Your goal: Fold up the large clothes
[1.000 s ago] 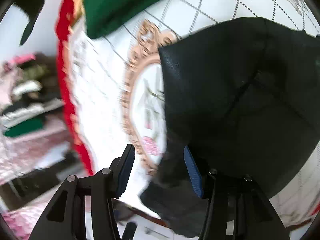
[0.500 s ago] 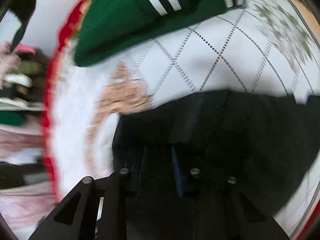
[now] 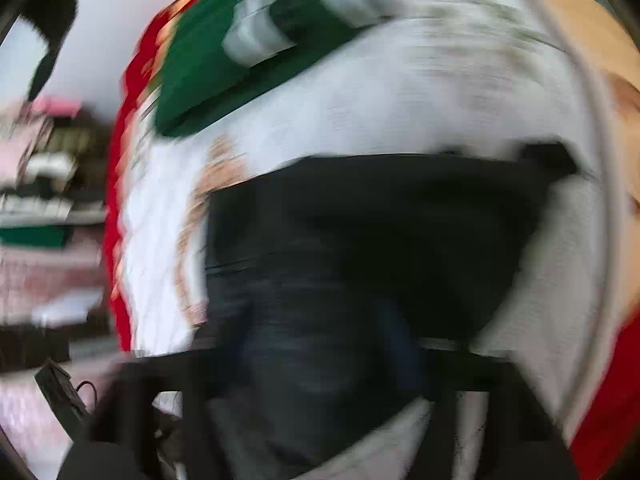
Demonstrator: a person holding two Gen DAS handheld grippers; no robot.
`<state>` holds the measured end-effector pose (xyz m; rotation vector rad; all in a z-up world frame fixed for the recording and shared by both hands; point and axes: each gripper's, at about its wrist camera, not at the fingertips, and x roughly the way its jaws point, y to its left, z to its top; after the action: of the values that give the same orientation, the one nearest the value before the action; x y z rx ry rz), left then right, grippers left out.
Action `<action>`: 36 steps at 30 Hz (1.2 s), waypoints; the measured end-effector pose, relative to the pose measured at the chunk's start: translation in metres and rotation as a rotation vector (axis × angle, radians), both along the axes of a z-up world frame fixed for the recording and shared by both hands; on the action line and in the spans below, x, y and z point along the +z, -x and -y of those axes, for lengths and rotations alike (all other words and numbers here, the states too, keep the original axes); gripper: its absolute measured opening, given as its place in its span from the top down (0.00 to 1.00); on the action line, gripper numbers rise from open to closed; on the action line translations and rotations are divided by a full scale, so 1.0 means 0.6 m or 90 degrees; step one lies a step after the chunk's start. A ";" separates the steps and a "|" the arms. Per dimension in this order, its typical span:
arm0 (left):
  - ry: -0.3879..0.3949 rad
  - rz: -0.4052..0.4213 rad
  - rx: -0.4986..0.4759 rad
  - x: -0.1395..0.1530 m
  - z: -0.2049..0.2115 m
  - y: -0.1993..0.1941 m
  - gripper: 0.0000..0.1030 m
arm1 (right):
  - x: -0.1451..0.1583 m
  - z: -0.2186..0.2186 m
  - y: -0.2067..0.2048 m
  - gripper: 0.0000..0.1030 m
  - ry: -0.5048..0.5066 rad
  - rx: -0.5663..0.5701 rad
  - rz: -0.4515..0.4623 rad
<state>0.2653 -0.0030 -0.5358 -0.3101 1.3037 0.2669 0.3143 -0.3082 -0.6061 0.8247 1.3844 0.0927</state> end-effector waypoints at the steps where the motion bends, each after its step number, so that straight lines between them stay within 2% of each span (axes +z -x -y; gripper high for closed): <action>1: -0.008 -0.016 0.004 -0.032 0.003 -0.013 0.12 | -0.018 0.040 0.026 0.20 0.012 -0.040 -0.009; 2: 0.000 -0.027 0.006 -0.056 0.000 -0.020 0.11 | -0.039 0.066 0.038 0.20 0.012 -0.061 -0.023; 3: 0.015 -0.038 0.017 -0.084 -0.007 -0.028 0.04 | -0.060 0.087 0.051 0.20 -0.004 -0.085 -0.035; 4: 0.021 -0.036 0.027 -0.088 -0.009 -0.031 0.00 | -0.084 0.110 0.063 0.20 -0.029 -0.112 -0.040; 8: 0.035 -0.025 0.022 -0.090 -0.026 -0.035 0.00 | -0.157 0.139 0.059 0.21 -0.137 -0.152 -0.015; 9: 0.028 -0.023 0.015 -0.088 -0.025 -0.034 0.00 | -0.163 0.140 0.055 0.31 -0.161 -0.160 0.012; 10: 0.013 -0.020 0.006 -0.085 -0.024 -0.034 0.00 | -0.166 0.137 0.047 0.59 -0.162 -0.170 0.029; 13: -0.006 -0.023 -0.013 -0.077 -0.023 -0.040 0.00 | -0.158 0.144 0.052 0.83 -0.163 -0.200 0.034; 16: 0.003 -0.019 -0.058 -0.071 -0.007 -0.046 0.00 | -0.115 0.154 0.111 0.87 -0.152 -0.257 0.021; 17: 0.008 -0.019 -0.077 -0.070 0.001 -0.048 0.00 | -0.101 0.163 0.151 0.87 -0.138 -0.282 0.001; 19: 0.011 -0.022 -0.133 -0.070 0.026 -0.053 0.00 | -0.108 0.172 0.212 0.85 -0.136 -0.305 -0.062; 21: 0.010 -0.020 -0.183 -0.068 0.041 -0.055 0.00 | -0.123 0.177 0.252 0.79 -0.139 -0.280 -0.121; 22: 0.011 -0.021 -0.199 -0.063 0.045 -0.054 0.00 | -0.124 0.177 0.263 0.70 -0.128 -0.261 -0.141; 23: 0.013 -0.022 -0.203 -0.055 0.044 -0.050 0.00 | -0.115 0.180 0.276 0.67 -0.105 -0.236 -0.157; 27: 0.047 -0.004 -0.152 -0.005 0.015 -0.012 0.00 | -0.032 0.162 0.269 0.66 0.050 -0.094 -0.129; 28: 0.047 0.002 -0.136 0.008 0.010 0.001 0.00 | 0.004 0.154 0.261 0.66 0.098 -0.059 -0.100; 29: 0.039 0.006 -0.116 0.016 0.010 0.007 0.00 | 0.034 0.145 0.250 0.66 0.120 -0.035 -0.067; 30: 0.022 0.012 -0.093 0.026 -0.004 0.023 0.00 | 0.054 0.132 0.233 0.66 0.121 -0.015 -0.043; 32: -0.002 0.017 -0.058 0.026 -0.019 0.038 0.00 | 0.070 0.088 0.182 0.66 0.059 0.045 -0.005; 34: -0.028 0.010 -0.022 0.011 -0.027 0.046 0.00 | 0.060 0.027 0.121 0.68 -0.014 0.108 0.001; 36: -0.038 -0.009 0.006 -0.005 -0.040 0.060 0.00 | 0.035 -0.044 0.065 0.74 -0.059 0.181 -0.008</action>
<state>0.2293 0.0211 -0.5387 -0.2633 1.3060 0.3156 0.2752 -0.2817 -0.5850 0.7000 1.5116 0.3746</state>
